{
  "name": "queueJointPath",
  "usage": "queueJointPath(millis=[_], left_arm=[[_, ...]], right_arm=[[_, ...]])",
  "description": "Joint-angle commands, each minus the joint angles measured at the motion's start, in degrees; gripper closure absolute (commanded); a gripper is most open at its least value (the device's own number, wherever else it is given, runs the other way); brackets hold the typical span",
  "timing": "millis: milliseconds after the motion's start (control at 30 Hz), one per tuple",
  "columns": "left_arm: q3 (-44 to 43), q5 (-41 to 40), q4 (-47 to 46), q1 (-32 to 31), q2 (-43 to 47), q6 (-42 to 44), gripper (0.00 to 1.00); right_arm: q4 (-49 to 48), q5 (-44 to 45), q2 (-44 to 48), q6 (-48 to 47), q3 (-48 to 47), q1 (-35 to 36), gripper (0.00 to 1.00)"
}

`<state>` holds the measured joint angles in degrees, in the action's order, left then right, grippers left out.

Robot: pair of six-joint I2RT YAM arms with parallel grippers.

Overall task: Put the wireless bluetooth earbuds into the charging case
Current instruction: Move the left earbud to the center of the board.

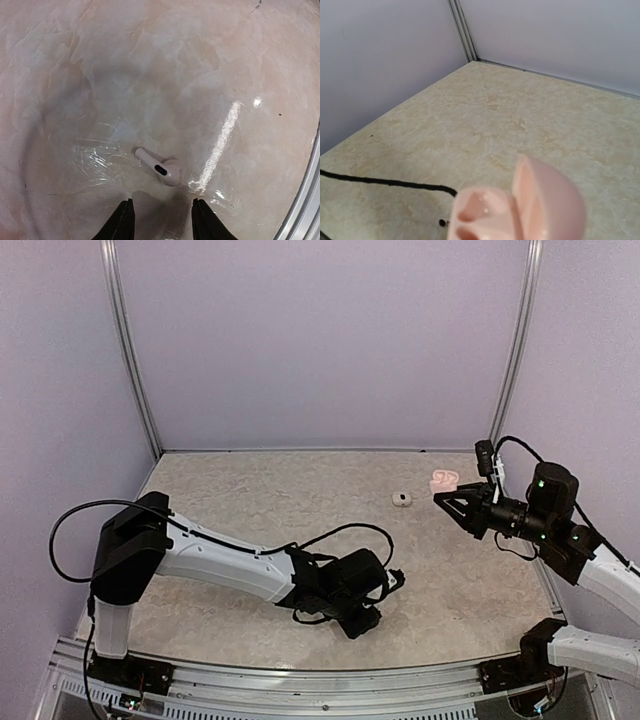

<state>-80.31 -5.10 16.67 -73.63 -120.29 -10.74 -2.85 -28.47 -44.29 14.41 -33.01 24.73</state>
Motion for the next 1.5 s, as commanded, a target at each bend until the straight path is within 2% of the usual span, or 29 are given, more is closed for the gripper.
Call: queueJointPath(millis=[0, 233, 367, 533, 800, 1233, 1467], left_arm=[[-2.07, 7.81, 2.77, 1.98, 1.98, 6.89, 0.58], [-9.25, 5.23, 10.95, 2.38, -2.22, 15.09, 0.55], [-10.98, 7.27, 11.67, 2.96, -3.51, 14.90, 0.54], [-11.00, 6.78, 9.01, 2.78, -3.64, 13.64, 0.46], [-17.45, 1.32, 9.79, 3.45, -7.83, 9.08, 0.47], [-20.32, -3.06, 13.16, 3.12, -11.13, 8.34, 0.48], [-17.85, -4.66, 15.76, 3.40, -10.24, 9.23, 0.48]], right_arm=[[0.09, -0.15, 0.33, -0.77, -0.60, -0.65, 1.00], [0.75, -0.05, 0.19, -1.36, -0.82, -1.18, 1.00], [0.83, -0.18, 0.08, -1.50, -0.82, -1.42, 1.00], [0.75, -0.31, 0.32, -1.51, -0.41, -1.71, 1.00], [0.99, -0.36, 0.46, -1.40, -0.71, -2.13, 1.00], [0.99, -0.56, 0.74, -1.16, -0.38, -2.34, 1.00], [1.36, -0.32, 1.16, -1.18, -0.13, -2.41, 1.00]])
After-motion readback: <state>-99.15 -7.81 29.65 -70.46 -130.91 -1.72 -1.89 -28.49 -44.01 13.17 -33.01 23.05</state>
